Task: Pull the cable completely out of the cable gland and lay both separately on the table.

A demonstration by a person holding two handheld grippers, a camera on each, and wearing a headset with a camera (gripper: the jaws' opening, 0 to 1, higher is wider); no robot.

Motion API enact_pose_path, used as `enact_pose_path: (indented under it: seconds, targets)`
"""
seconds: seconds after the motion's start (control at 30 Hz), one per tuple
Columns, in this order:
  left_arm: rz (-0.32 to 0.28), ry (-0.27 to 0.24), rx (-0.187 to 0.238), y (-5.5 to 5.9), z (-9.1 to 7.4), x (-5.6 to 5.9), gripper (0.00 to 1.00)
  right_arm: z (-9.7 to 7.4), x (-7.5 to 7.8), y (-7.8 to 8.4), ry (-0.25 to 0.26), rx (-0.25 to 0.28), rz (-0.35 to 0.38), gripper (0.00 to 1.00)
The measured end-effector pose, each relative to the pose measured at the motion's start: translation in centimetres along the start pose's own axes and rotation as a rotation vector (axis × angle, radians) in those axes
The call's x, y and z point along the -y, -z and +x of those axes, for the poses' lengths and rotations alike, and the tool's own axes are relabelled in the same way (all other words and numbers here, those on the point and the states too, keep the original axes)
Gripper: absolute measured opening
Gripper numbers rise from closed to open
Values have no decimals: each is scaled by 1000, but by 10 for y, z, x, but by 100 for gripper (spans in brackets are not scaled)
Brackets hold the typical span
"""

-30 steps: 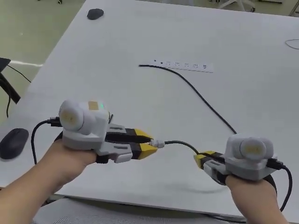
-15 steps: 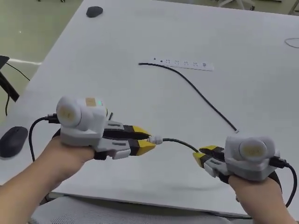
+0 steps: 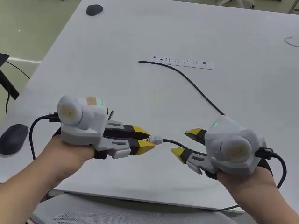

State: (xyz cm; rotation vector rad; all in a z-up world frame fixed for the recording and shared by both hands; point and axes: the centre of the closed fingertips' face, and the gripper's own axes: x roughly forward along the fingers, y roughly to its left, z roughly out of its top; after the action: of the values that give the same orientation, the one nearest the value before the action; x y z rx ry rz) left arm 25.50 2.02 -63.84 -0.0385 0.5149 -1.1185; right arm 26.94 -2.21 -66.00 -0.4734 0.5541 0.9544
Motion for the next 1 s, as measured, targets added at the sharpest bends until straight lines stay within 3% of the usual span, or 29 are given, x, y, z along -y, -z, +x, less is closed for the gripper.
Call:
enact_pose_path:
  seconds: [0.3,0.5,1.0]
  targets:
    - [8,5,-10,2,1,4,15,5,-15,-11,-31,8,-88,13]
    - [13,7,-15,3,1,6,15,5,-23,-16,-52,22,-109,7]
    - [16,2,-10,2,2,5,15,5,-19,-12,-19,16,-106,1]
